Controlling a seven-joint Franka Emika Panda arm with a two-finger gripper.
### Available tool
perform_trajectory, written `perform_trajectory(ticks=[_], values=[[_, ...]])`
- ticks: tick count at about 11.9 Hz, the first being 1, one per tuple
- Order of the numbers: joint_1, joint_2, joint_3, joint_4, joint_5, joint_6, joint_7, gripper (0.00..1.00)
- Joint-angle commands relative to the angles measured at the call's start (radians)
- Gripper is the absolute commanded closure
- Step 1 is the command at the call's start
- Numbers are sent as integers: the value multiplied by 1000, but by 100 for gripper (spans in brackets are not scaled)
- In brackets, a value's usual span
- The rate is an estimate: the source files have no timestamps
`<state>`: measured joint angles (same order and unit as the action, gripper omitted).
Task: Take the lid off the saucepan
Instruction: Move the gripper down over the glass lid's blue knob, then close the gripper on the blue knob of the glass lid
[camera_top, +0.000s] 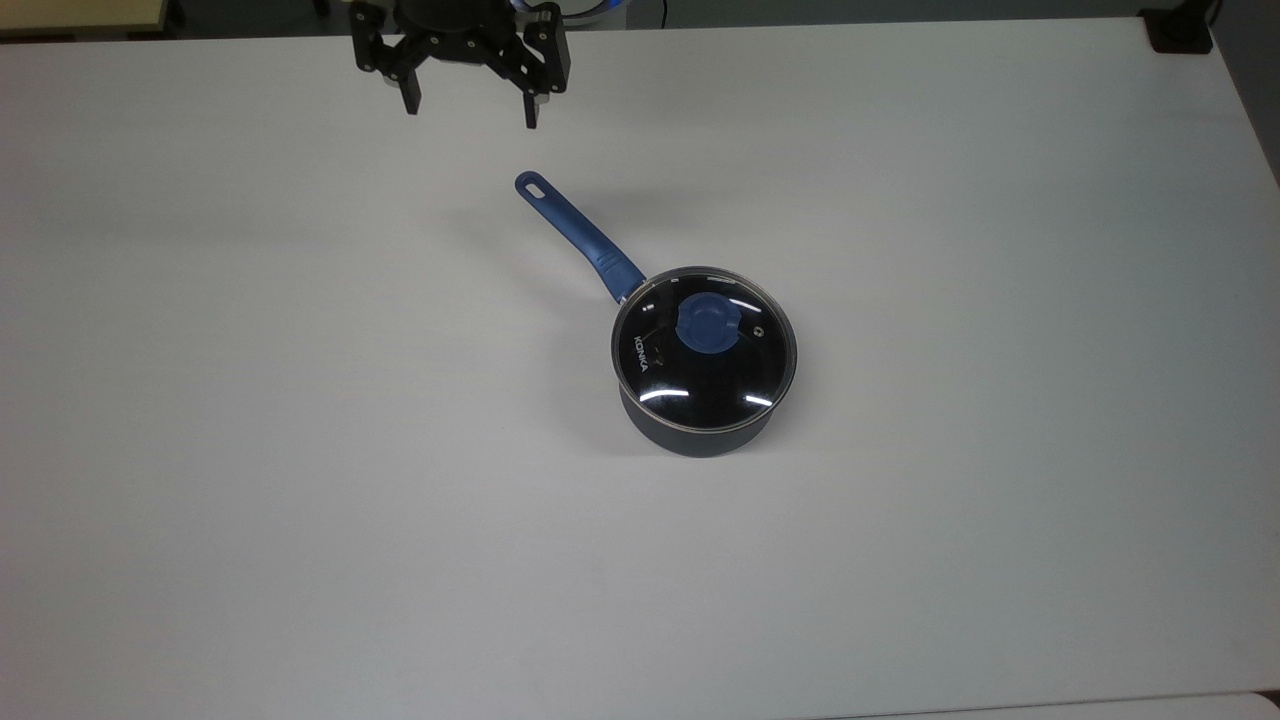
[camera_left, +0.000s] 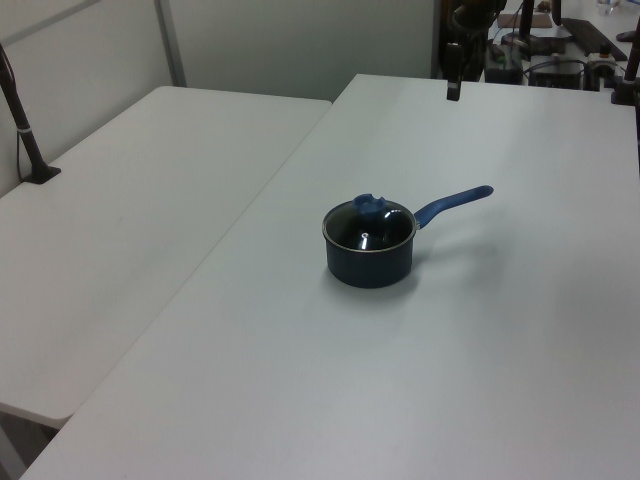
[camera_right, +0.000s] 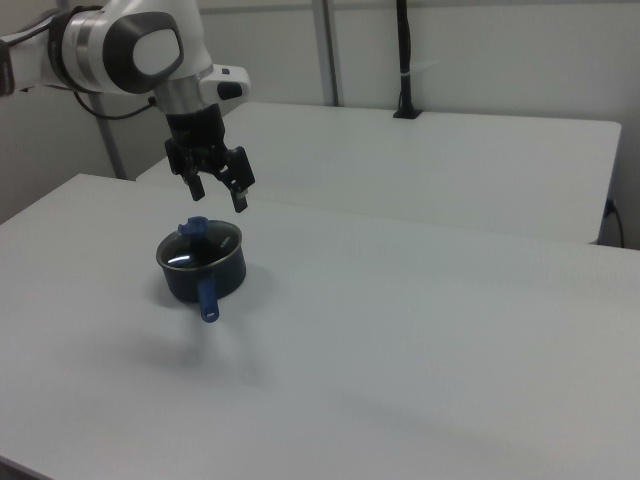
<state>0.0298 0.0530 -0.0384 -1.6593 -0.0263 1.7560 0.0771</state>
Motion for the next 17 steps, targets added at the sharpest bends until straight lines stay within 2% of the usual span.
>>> perform_trajectory(ticks=[1, 6, 9, 14, 17], values=[[79, 109, -9, 82, 9, 34, 116, 0], [197, 319, -5, 249, 9, 65, 141, 0], [243, 396, -6, 253, 8, 202, 199, 0], [283, 442, -6, 256, 2, 231, 210, 2], [282, 441, -9, 256, -4, 224, 205, 46]])
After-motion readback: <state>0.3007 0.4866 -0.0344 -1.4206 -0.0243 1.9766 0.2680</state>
